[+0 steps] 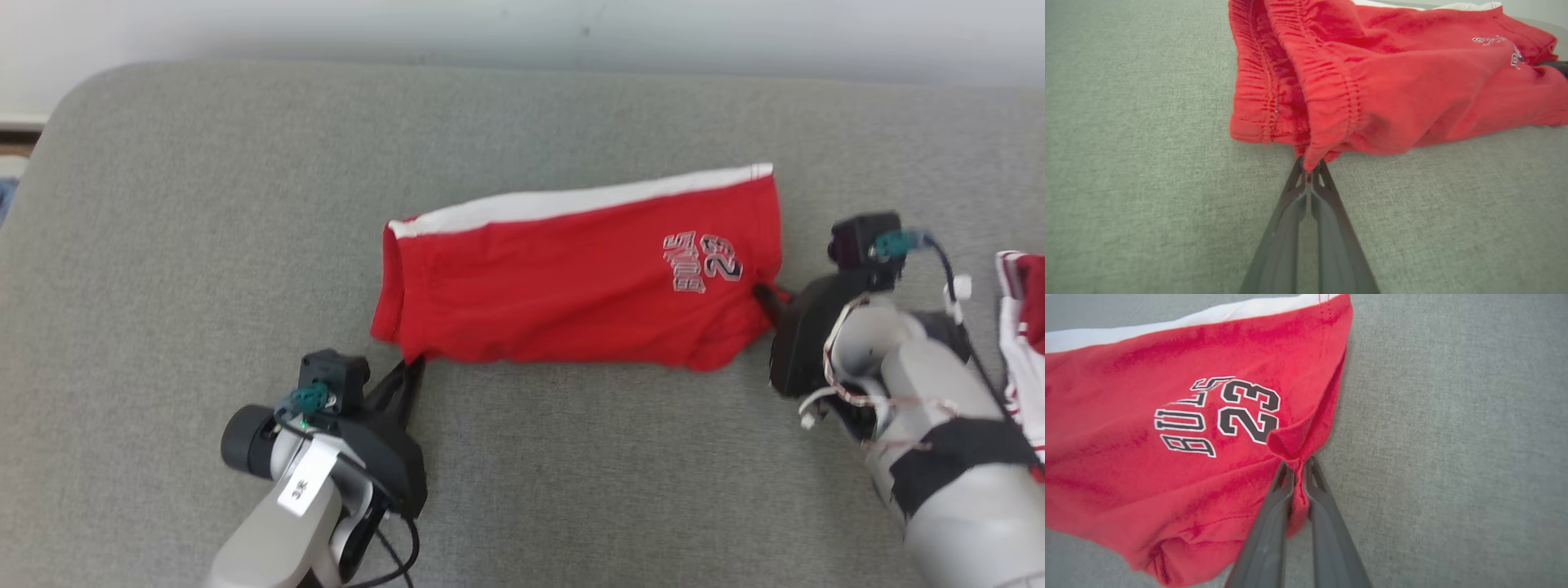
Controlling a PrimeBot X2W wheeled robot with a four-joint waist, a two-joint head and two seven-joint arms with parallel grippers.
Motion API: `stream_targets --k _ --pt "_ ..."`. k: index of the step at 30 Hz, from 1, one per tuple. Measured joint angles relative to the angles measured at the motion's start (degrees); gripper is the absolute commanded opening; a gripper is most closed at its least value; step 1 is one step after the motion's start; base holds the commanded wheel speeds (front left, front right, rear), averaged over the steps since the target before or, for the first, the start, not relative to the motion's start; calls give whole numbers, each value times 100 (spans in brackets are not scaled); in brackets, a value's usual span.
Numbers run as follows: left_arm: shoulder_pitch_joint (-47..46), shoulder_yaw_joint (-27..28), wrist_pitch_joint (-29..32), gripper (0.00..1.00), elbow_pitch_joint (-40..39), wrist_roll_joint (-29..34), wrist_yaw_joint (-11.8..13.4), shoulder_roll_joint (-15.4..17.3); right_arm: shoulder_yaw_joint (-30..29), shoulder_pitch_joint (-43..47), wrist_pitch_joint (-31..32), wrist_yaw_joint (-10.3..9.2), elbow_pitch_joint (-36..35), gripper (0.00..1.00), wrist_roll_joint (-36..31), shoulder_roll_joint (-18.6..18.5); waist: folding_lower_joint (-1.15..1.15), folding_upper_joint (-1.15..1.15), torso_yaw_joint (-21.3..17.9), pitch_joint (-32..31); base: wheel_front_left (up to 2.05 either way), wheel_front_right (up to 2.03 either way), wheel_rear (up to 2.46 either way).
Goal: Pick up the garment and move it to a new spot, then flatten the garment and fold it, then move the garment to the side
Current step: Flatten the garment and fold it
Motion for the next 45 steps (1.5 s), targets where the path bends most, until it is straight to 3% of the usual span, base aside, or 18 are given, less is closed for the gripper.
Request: stream_targets --k 10,17,29,30,31,32,33,34,41,45 --pt "641 -132 -107 0 -524 -108 -153 275 -42 1498 -330 26 -1188 0 313 -7 -1 0 -259 -559 0 0 0" --pt "1355 -122 12 0 -1035 -401 -199 666 -100 2442 -346 23 -2237 0 392 -59 -1 0 -434 -860 0 0 0" --pt "1678 -177 673 0 -1581 -501 -199 894 -158 3354 137 -370 -3346 0 409 -250 -1 0 -537 -877 0 0 0" --pt "1697 -180 738 0 -1612 -519 -199 909 -157 3373 161 -391 -3407 9 400 -275 0 0 -539 -875 0 0 0" --pt "1708 -178 812 4 -1629 -523 -196 918 -129 3380 200 -420 -3450 41 350 -310 0 0 -542 -879 0 0 0" --pt "1719 -180 883 42 -1650 -524 -192 931 -97 3388 256 -425 -3479 100 272 -347 0 0 -545 -888 0 0 0" --pt "1736 -181 940 95 -1679 -528 -180 942 -98 3411 299 -482 -3518 100 238 -367 0 0 -549 -898 0 0 0" --pt "1763 -181 996 100 -1726 -531 -144 955 -99 3445 332 -525 -3576 100 220 -388 -1 0 -551 -901 0 0 0" --pt "1830 -156 1193 100 -1993 -537 22 1085 -157 3523 308 -691 -3949 100 140 -416 0 1 -557 -933 0 0 0" --pt "2006 130 990 100 -2240 -637 316 1116 -392 3521 54 -923 -4172 100 125 -367 0 1 -592 -993 0 0 0"
